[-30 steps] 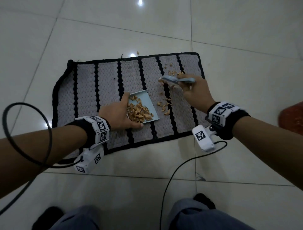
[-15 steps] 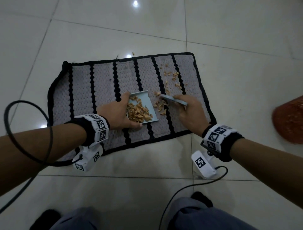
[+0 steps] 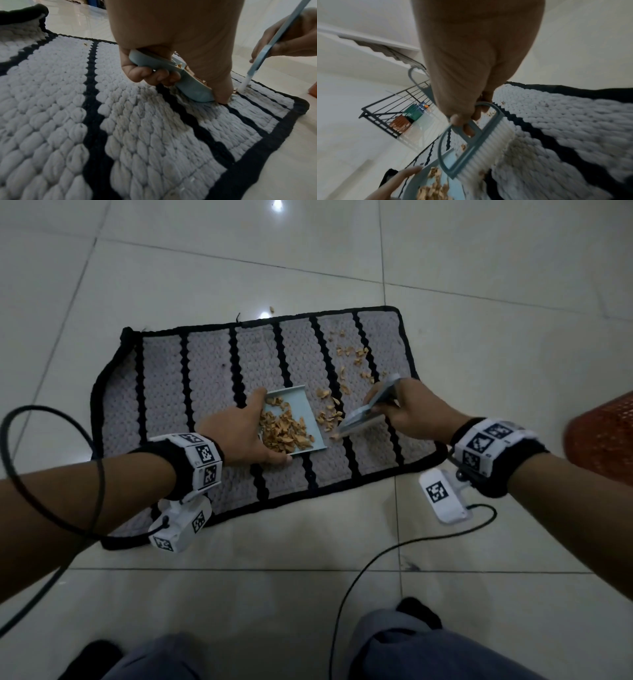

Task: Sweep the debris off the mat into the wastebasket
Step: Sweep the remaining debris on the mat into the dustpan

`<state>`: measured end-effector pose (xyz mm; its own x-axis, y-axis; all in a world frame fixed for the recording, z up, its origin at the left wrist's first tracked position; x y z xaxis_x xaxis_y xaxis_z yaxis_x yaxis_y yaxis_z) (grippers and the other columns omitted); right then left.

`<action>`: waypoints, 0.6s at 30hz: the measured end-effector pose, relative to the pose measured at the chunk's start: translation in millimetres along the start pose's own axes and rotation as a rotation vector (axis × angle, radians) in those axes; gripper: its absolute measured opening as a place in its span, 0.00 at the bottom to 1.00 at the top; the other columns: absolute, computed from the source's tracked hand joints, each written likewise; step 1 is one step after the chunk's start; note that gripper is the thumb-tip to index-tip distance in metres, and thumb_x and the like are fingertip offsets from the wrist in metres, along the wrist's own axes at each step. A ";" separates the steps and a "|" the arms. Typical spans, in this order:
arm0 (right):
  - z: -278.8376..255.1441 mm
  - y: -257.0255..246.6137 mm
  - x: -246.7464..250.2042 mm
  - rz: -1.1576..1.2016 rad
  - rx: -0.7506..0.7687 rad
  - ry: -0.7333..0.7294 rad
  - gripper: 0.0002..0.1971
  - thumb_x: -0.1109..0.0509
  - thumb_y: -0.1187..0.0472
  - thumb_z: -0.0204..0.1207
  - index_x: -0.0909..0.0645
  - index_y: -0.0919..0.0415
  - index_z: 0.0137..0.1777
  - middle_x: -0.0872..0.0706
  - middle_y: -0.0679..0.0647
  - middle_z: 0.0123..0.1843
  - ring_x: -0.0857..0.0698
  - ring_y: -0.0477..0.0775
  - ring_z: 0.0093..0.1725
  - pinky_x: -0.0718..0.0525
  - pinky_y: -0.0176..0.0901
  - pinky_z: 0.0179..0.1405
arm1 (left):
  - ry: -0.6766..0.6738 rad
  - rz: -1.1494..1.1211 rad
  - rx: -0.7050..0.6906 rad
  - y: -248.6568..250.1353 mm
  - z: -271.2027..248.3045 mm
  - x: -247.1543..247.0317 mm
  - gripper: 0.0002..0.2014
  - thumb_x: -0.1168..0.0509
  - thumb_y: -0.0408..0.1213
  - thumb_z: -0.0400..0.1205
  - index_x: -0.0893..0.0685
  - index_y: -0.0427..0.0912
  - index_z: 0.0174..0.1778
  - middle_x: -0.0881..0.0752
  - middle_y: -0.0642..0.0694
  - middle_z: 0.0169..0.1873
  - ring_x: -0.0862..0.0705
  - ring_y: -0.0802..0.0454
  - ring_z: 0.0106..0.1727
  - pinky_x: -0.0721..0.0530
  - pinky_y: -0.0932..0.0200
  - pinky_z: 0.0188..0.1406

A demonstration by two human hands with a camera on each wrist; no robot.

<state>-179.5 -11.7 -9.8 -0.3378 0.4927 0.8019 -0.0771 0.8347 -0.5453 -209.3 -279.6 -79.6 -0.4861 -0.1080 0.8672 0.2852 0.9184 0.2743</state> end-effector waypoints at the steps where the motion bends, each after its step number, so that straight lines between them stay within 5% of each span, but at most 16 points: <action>1: 5.8 0.0 -1.9 -0.044 0.000 -0.059 0.08 0.36 0.69 0.81 0.14 0.63 0.52 0.11 0.60 0.48 0.15 0.57 0.46 0.15 0.50 0.48 | -0.004 -0.003 0.003 -0.2 -0.4 -0.8 0.62 0.29 0.78 0.59 0.52 0.53 0.81 0.12 0.43 0.53 0.13 0.43 0.41 0.12 0.50 0.39; 3: 17.5 -1.0 -6.3 -0.087 0.001 -0.100 0.09 0.36 0.68 0.81 0.14 0.61 0.50 0.10 0.59 0.47 0.14 0.56 0.44 0.14 0.50 0.45 | -0.005 -0.013 0.007 -0.4 -1.3 -1.6 0.62 0.29 0.78 0.58 0.52 0.53 0.81 0.13 0.43 0.55 0.12 0.42 0.44 0.11 0.48 0.41; 7: 34.9 -6.8 -5.3 -0.053 -0.036 -0.030 0.09 0.36 0.71 0.81 0.14 0.69 0.48 0.15 0.52 0.34 0.24 0.38 0.29 0.31 0.22 0.26 | 0.005 -0.015 0.015 0.9 -2.3 -0.8 0.63 0.28 0.77 0.59 0.53 0.53 0.82 0.13 0.43 0.57 0.12 0.41 0.46 0.12 0.49 0.43; 9: 38.9 -7.4 -0.8 -0.025 -0.052 0.028 0.08 0.36 0.72 0.80 0.15 0.69 0.45 0.21 0.45 0.30 0.22 0.35 0.28 0.31 0.19 0.26 | 0.005 -0.015 0.018 1.2 -3.2 -0.6 0.63 0.28 0.76 0.60 0.53 0.52 0.82 0.13 0.43 0.57 0.12 0.42 0.45 0.12 0.50 0.42; 12: 38.3 -4.5 5.7 -0.003 -0.062 0.083 0.07 0.35 0.69 0.81 0.15 0.69 0.48 0.14 0.58 0.40 0.17 0.48 0.37 0.20 0.43 0.41 | 0.002 -0.027 0.024 1.8 -4.4 0.4 0.63 0.28 0.77 0.59 0.53 0.53 0.82 0.13 0.43 0.55 0.13 0.42 0.44 0.12 0.49 0.42; 18: 25.5 22.1 20.8 0.122 -0.202 0.381 0.12 0.37 0.61 0.80 0.17 0.71 0.47 0.14 0.68 0.42 0.16 0.68 0.42 0.16 0.59 0.40 | 0.016 -0.046 0.037 4.5 -6.3 3.4 0.62 0.27 0.76 0.59 0.50 0.50 0.81 0.14 0.45 0.48 0.18 0.45 0.37 0.15 0.53 0.37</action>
<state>-212.2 10.8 -11.4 0.0397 0.6146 0.7879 0.1394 0.7774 -0.6134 -204.5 -278.2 -72.8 -0.4849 -0.1562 0.8605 0.2322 0.9256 0.2988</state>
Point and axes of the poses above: each hand's wrist, its own z-axis towards the middle knuckle, its own x-axis out of the back of the hand, y = z × x, the point moved 5 cm from there along z, towards the middle knuckle
